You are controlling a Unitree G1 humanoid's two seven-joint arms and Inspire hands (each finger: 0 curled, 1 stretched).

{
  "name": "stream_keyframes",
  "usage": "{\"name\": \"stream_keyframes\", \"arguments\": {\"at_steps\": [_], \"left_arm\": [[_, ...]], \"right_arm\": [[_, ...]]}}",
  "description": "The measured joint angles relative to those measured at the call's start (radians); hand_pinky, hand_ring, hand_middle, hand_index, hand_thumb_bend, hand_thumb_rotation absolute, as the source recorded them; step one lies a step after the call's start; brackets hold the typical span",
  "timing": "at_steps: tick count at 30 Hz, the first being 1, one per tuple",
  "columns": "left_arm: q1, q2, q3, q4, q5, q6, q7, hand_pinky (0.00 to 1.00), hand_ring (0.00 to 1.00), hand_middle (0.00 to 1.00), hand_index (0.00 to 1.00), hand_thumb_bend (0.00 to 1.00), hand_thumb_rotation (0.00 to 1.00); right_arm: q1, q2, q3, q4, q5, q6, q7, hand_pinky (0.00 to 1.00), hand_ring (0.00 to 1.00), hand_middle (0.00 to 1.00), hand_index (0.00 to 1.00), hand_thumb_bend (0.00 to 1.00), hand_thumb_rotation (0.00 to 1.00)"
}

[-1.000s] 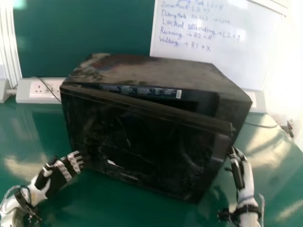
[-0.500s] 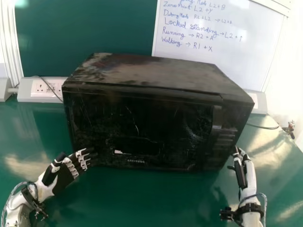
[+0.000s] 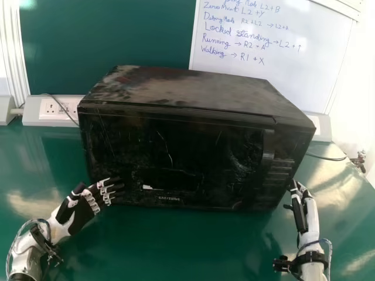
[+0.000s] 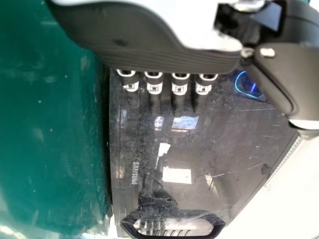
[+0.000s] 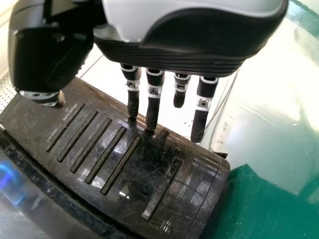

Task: Put biscuit inside oven

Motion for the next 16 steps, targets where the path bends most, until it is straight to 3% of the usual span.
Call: {"name": "stream_keyframes", "arguments": {"at_steps": [1,2,3,6,16], "left_arm": [[-0.002,0.000,0.000,0.003,0.001,-0.006,0.000,0.18,0.36,0.49,0.52,0.49,0.52],[-0.003,0.000,0.000,0.005,0.002,-0.009,0.000,0.19,0.37,0.49,0.52,0.74,0.49],[-0.004,0.000,0.000,0.006,0.002,-0.010,0.000,0.20,0.37,0.49,0.52,0.89,0.46],[-0.010,0.000,0.000,0.017,0.002,-0.014,0.000,0.22,0.38,0.49,0.52,0.99,0.43],[-0.012,0.003,0.007,0.023,-0.001,-0.021,-0.005,0.26,0.39,0.49,0.51,1.00,0.44]], "right_arm": [[0.000,0.000,0.000,-0.001,0.000,0.000,0.000,0.67,0.77,0.84,0.90,0.74,1.00],[0.001,0.000,0.000,-0.002,0.000,0.000,0.000,0.67,0.77,0.84,0.90,0.74,1.00],[0.002,0.000,0.000,-0.003,0.000,0.001,0.000,0.66,0.76,0.84,0.90,0.73,1.00],[0.003,0.002,-0.001,-0.007,0.001,0.004,0.000,0.66,0.77,0.84,0.91,0.73,1.00],[0.019,0.018,-0.008,-0.012,0.002,0.017,-0.005,0.65,0.76,0.84,0.92,0.73,1.00]]}}
